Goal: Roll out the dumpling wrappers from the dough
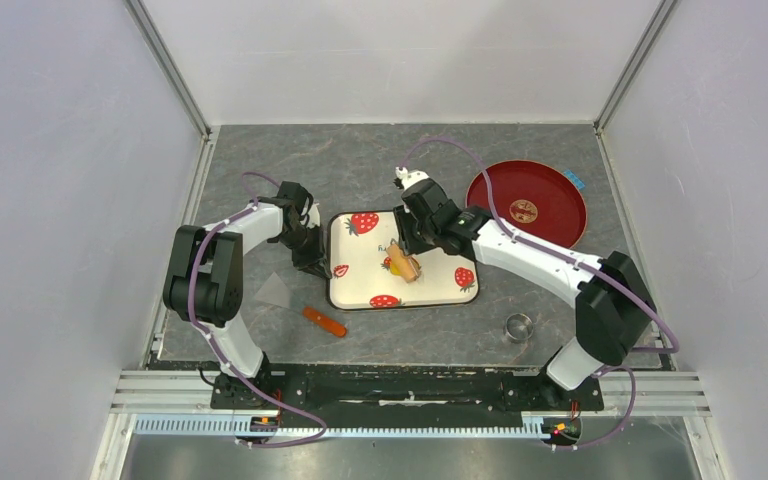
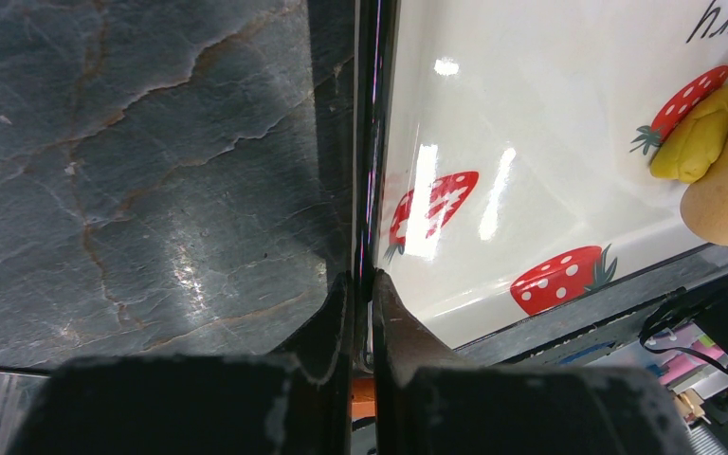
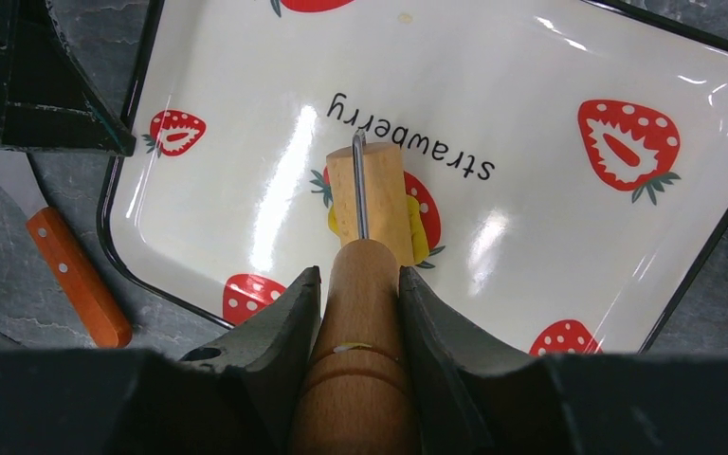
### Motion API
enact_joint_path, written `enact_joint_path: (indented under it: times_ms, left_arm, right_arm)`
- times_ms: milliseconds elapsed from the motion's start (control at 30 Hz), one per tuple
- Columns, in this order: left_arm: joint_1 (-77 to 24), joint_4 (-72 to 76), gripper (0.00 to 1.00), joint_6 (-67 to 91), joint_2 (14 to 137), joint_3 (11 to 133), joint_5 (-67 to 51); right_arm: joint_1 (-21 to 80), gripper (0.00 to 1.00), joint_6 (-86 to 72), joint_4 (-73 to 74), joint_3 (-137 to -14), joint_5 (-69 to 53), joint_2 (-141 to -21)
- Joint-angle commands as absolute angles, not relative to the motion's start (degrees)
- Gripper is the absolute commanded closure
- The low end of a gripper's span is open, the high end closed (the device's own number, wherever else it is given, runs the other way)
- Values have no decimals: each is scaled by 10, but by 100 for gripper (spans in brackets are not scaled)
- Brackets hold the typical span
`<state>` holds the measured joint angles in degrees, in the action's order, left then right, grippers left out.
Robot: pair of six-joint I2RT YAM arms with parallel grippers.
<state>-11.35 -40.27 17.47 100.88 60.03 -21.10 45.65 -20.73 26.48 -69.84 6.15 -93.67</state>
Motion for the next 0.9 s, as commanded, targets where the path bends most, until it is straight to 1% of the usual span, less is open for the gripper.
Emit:
enact_joint_path:
  times_ms: [0, 167, 467, 700, 867]
  left_arm:
    - [-129, -391, 98, 163, 1034, 596, -220]
    - [-129, -391, 98, 163, 1035, 597, -221]
    - [-130, -393, 98, 161, 1035, 597, -219]
    - [-130, -394, 98, 161, 1034, 597, -219]
    - [-130, -394, 98, 161, 1034, 597, -218]
  right_arm:
    - [507, 100, -292, 331, -618, -132, -1012]
    - [510, 100, -292, 324, -615, -141, -1018]
    - [511, 100, -286, 344, -616, -100, -1028]
    - [509, 100, -283, 365, -658, -76, -1023]
    - [490, 100, -280, 376, -683, -67, -1005]
